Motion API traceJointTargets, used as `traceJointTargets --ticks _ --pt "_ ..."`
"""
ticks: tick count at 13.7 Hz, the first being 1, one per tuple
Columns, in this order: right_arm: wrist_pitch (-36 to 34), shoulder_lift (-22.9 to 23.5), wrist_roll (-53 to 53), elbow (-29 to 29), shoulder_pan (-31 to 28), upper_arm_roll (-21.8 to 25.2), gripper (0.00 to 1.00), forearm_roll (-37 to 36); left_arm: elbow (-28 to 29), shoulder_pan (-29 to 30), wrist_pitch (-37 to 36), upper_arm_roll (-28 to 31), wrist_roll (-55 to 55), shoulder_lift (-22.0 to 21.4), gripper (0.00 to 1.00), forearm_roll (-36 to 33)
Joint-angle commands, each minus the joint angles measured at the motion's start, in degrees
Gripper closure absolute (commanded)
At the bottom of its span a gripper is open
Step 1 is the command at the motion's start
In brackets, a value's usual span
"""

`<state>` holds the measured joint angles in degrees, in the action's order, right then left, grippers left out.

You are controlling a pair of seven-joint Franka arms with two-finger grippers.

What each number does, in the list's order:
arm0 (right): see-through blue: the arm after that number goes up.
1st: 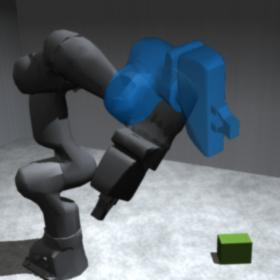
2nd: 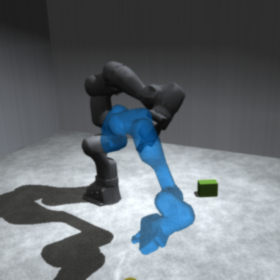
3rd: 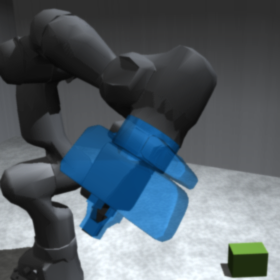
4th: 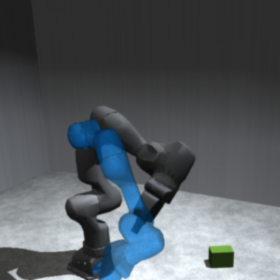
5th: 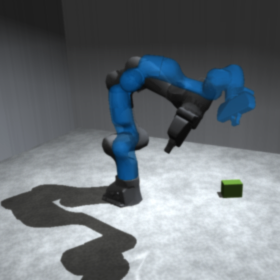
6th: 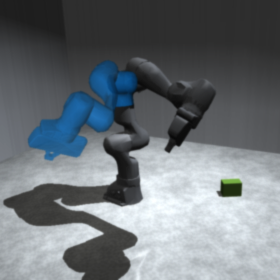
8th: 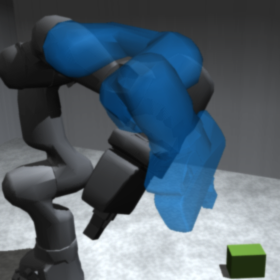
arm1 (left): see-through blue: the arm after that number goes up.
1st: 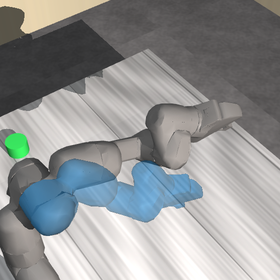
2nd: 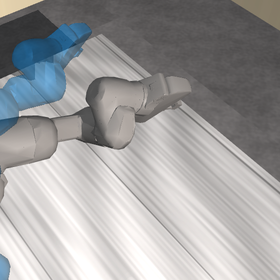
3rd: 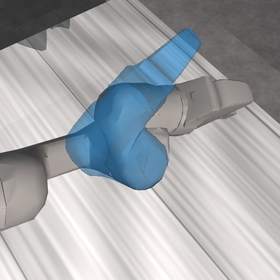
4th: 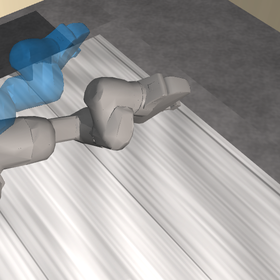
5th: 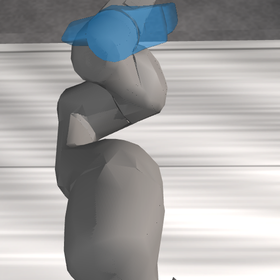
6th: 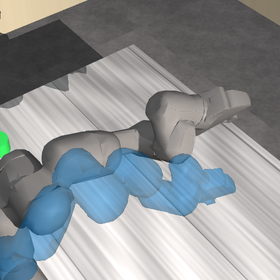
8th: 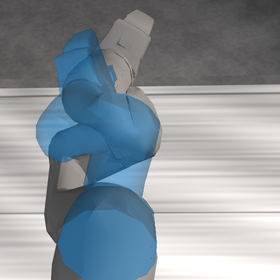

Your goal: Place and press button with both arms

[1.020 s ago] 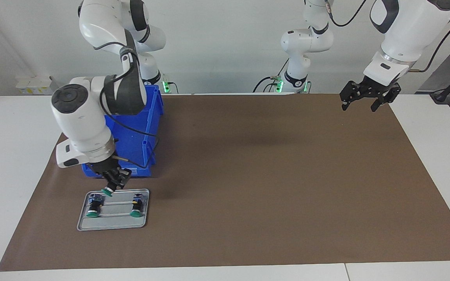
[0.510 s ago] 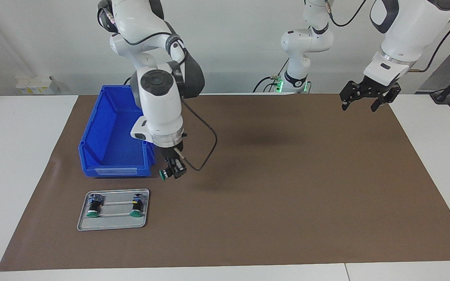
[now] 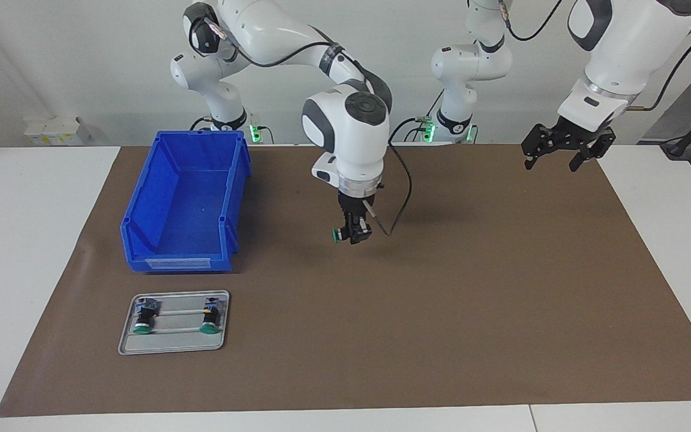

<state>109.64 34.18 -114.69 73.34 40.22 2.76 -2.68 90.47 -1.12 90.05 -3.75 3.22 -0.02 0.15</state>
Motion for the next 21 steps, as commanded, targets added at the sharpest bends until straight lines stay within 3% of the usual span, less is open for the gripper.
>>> traceJointTargets --ticks 1,3,12,14,15,16,17,21 --pt "4.43 4.65 -7.28 -1.35 3.36 -0.22 1.00 -1.63 1.90 -0.55 1.35 -0.29 1.00 -1.83 0.00 -0.77" --pt "9.34 5.11 -8.53 -0.31 5.39 -0.22 1.00 -1.46 1.99 -0.55 1.53 -0.38 1.09 -1.83 0.00 -0.77" --pt "14.73 4.67 -14.50 5.85 7.86 -0.22 1.00 -1.37 4.27 -3.19 5.66 -0.82 1.00 -2.44 0.00 -0.41" --pt "16.39 4.32 -15.22 7.51 8.29 -0.22 0.49 -1.54 4.88 -3.62 5.66 -1.00 3.09 -2.79 0.00 -0.24" --pt "16.23 4.05 -14.95 8.05 9.08 -0.22 0.27 -1.63 5.15 -3.63 5.66 -1.00 5.28 -2.88 0.00 -0.06" --pt "15.79 3.96 -14.52 7.96 9.09 -0.13 0.12 -1.80 5.32 -3.71 5.66 -1.08 7.31 -2.97 0.00 0.02" --pt "15.35 3.96 -13.99 7.88 9.17 -0.13 0.02 -2.76 5.59 -3.97 5.75 -1.08 9.24 -3.06 0.00 0.72" --pt "12.54 0.20 -5.40 9.54 7.77 -0.22 0.01 -4.36 7.16 -4.24 8.55 -1.08 13.56 -3.32 0.00 4.24"
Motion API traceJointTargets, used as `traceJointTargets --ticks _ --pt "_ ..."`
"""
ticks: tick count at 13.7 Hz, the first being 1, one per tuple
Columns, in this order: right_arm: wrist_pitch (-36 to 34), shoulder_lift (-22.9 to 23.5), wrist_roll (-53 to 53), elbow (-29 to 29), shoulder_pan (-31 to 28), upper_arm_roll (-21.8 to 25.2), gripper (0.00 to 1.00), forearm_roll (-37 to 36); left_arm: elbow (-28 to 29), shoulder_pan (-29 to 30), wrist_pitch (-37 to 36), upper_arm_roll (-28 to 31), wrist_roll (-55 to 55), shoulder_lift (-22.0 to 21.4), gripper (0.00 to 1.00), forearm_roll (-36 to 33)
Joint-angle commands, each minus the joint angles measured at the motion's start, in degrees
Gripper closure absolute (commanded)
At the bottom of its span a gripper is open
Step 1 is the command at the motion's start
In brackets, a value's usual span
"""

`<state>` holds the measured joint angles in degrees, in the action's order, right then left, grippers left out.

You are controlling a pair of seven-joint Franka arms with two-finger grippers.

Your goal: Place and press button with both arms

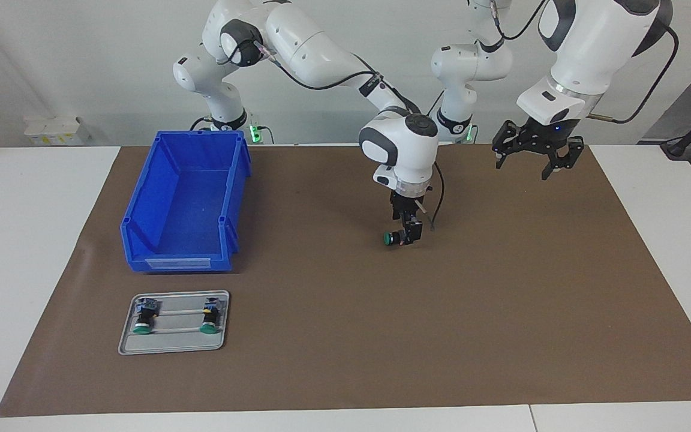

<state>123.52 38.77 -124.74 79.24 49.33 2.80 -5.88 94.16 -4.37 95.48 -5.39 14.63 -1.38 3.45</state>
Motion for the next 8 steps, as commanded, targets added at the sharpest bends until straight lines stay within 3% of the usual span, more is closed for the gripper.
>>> traceJointTargets --ticks 1,5,8 --pt "-1.35 -6.93 8.08 5.99 -2.56 -0.25 0.00 -1.07 4.71 -1.95 4.52 0.56 3.37 -2.04 0.00 1.29" --pt "-1.08 -21.86 27.30 19.79 -9.50 -0.25 0.00 -0.80 9.54 -6.51 9.44 0.65 8.74 -1.79 0.00 1.47" --pt "-4.15 -26.98 43.56 21.92 -16.96 -0.25 0.00 -0.63 16.56 -11.52 20.32 0.65 12.59 -0.03 0.00 1.47"
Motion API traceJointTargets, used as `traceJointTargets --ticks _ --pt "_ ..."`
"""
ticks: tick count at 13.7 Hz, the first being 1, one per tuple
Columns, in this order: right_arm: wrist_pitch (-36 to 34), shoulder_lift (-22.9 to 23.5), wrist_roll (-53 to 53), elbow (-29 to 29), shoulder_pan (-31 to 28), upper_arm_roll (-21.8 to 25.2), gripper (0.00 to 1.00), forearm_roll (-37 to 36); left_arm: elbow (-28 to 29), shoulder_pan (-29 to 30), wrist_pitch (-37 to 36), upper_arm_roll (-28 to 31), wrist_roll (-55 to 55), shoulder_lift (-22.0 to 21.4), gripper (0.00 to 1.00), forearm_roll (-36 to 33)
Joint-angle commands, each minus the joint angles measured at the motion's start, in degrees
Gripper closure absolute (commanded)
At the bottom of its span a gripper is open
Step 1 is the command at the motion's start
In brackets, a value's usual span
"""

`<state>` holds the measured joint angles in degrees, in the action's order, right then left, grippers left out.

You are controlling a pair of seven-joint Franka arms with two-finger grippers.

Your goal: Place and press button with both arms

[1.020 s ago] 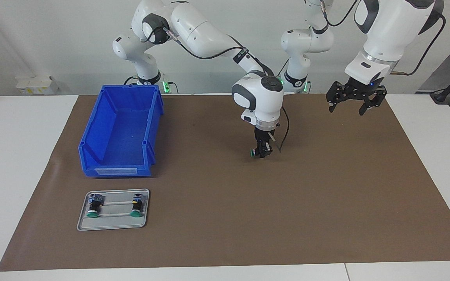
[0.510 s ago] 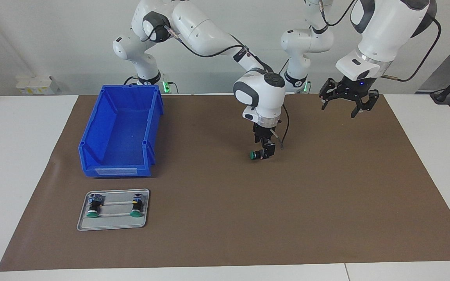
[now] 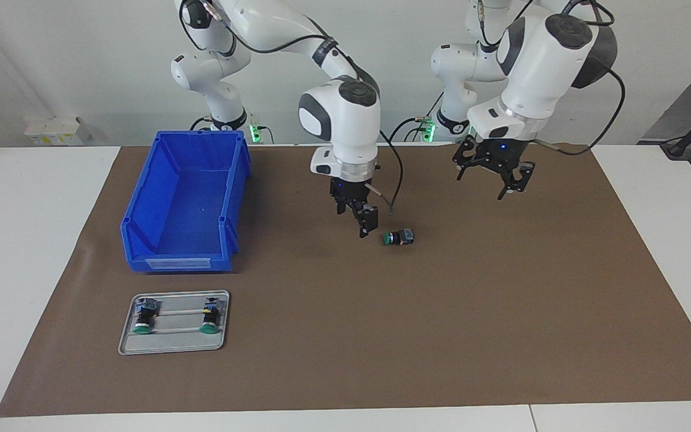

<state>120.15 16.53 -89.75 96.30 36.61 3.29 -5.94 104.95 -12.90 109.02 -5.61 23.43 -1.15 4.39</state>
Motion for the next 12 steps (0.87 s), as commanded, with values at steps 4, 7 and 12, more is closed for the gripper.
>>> traceJointTargets --ticks 4,7,12 --pt "-1.67 -8.52 27.57 5.04 -14.52 -0.74 0.00 -0.56 11.32 -6.43 16.73 0.86 15.82 3.07 0.00 0.53" --pt "-4.04 -11.16 41.45 4.87 -21.46 -0.74 0.00 -0.12 13.00 -8.80 18.77 0.95 23.83 3.26 0.15 0.53" --pt "-10.27 -15.56 58.77 4.25 -29.12 -0.57 0.00 1.46 17.64 -10.91 24.37 0.95 27.63 2.03 0.46 0.45"
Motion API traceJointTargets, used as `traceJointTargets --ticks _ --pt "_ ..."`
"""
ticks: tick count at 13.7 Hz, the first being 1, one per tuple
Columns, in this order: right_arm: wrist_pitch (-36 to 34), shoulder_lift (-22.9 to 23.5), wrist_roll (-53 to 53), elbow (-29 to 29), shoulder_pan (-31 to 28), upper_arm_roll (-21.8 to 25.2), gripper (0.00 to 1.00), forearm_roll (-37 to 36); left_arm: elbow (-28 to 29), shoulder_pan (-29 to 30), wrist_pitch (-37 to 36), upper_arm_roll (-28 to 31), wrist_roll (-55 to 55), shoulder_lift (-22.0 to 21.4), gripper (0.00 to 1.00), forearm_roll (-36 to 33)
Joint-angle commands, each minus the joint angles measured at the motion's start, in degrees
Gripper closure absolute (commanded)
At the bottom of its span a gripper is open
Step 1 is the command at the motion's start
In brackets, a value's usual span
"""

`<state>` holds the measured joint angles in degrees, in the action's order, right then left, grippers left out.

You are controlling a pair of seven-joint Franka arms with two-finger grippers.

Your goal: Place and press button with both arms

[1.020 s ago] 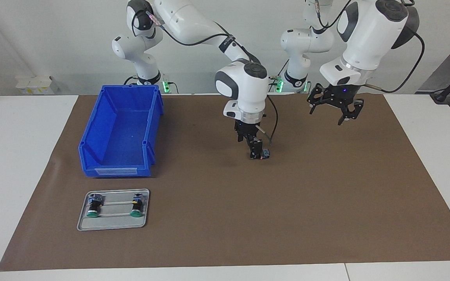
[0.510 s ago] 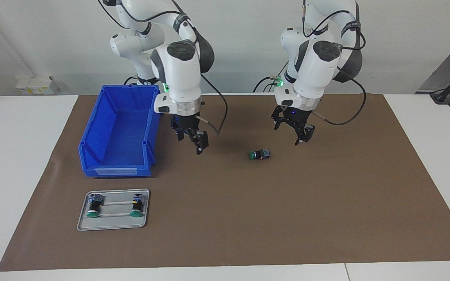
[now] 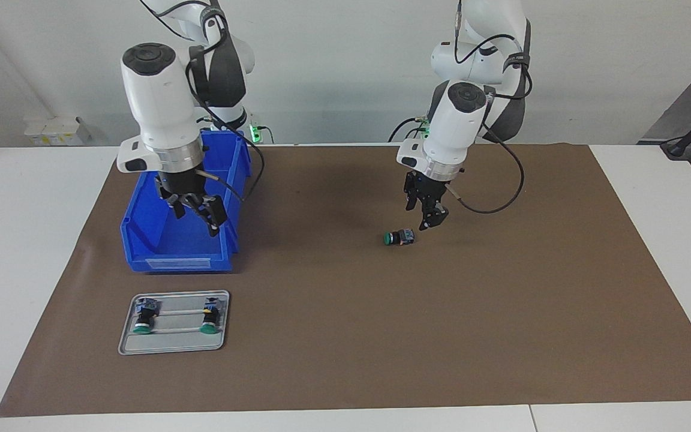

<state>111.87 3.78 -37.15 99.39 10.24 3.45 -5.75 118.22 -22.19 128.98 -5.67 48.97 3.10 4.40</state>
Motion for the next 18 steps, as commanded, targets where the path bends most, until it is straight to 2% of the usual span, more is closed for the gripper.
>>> traceJointTargets --ticks 1,5,6,8,10,14,16,18 --pt "-3.31 -3.60 10.48 0.73 -4.33 -0.64 0.00 2.13 5.17 -2.23 5.75 1.01 1.83 -2.39 0.46 0.52" --pt "-11.91 -5.01 25.61 -4.80 -7.33 -0.20 0.00 2.67 6.67 -2.59 7.07 1.01 2.00 -2.14 0.44 0.44" --pt "-14.81 -5.45 26.08 -7.16 -7.77 -0.11 0.00 2.67 6.67 -2.68 8.03 1.01 1.92 -1.18 0.39 0.44" --pt "-19.74 -5.80 25.56 -10.86 -8.65 -0.11 0.00 2.58 7.02 -3.12 12.42 1.01 2.00 1.46 0.11 0.52" --pt "-23.61 -5.80 23.54 -11.14 -9.18 -0.11 0.00 3.02 7.02 -3.91 14.80 1.01 1.57 4.36 0.09 0.44" --pt "-22.76 -5.80 22.56 -9.92 -8.66 -0.38 0.00 4.60 6.93 -4.70 18.76 1.01 1.56 8.58 0.08 0.44" --pt "-22.75 -6.67 23.35 -8.34 -8.57 -0.73 0.00 4.17 6.32 -4.70 18.77 1.10 1.82 9.03 0.00 0.44" --pt "-22.66 -7.21 24.76 -6.93 -8.48 -0.90 0.00 3.73 4.92 -4.35 18.68 1.10 1.56 9.55 0.00 0.52"
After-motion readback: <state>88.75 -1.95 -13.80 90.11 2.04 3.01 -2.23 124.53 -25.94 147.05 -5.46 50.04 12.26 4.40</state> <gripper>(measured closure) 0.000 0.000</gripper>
